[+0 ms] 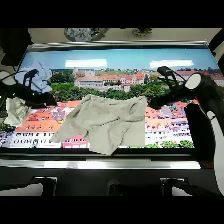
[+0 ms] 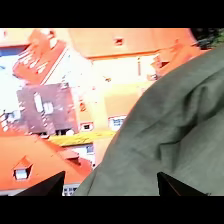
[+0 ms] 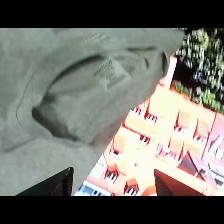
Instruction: Fold the shirts.
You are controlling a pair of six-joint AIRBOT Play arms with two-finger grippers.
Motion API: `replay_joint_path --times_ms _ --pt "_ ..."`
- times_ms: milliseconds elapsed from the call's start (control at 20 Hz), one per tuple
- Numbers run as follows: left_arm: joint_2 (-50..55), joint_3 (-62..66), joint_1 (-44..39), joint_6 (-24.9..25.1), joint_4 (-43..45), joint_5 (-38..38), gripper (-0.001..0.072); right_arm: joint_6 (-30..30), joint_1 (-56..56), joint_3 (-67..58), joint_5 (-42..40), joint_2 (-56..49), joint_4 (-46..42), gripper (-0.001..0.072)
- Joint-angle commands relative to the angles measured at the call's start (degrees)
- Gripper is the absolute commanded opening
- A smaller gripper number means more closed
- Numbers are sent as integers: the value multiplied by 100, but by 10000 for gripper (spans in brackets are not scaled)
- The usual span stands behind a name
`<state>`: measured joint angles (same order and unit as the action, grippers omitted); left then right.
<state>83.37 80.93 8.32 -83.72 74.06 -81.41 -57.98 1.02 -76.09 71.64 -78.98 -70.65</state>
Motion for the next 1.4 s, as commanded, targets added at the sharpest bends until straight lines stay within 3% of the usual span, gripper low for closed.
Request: replay_joint_path --times_ms 0,150,250,350,600,1050,1150,1350 --pt "-765 -1646 573 52 -66 68 672 275 629 348 1191 39 120 602" --pt "-1515 -3412 590 551 -750 590 673 308 721 1078 1357 42 284 602" --pt "-1827 -4107 590 688 -922 802 673 568 682 1488 1362 42 955 603" --pt "-1888 -4356 588 754 -1196 793 672 728 575 1711 1353 42 1333 610" --pt "-1886 -4843 367 1027 -2186 977 671 769 79 2142 1086 42 1344 621" --pt "-1849 -5125 -1342 918 -2905 1639 671 789 -1029 2677 951 44 1989 671" --pt "-1858 -5097 -1189 920 -2820 1598 671 785 -1362 2787 813 55 2210 684" --pt "-2035 -4686 -39 918 -2072 1110 671 723 -2105 3005 413 111 2761 694"
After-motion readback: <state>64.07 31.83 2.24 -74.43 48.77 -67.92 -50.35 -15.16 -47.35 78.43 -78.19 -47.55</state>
